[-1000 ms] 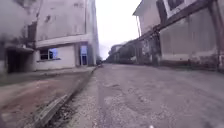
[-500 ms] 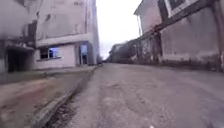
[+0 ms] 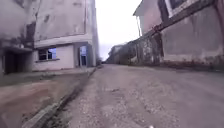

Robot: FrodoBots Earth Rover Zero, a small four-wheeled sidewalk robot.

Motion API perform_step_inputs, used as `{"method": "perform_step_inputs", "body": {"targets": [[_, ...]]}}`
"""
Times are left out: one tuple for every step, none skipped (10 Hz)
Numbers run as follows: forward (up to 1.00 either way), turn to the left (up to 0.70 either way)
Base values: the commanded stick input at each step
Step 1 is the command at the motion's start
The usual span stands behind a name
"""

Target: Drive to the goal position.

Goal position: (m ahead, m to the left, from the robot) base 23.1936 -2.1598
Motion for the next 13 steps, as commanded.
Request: {"method": "perform_step_inputs", "body": {"targets": [[0.50,0.00],[0.50,0.00],[0.50,0.00],[0.50,0.00],[0.50,0.00],[0.50,0.00],[0.50,0.00],[0.50,0.00],[0.50,0.00],[0.50,0.00],[0.50,0.00],[0.50,0.00],[0.50,0.00]]}}
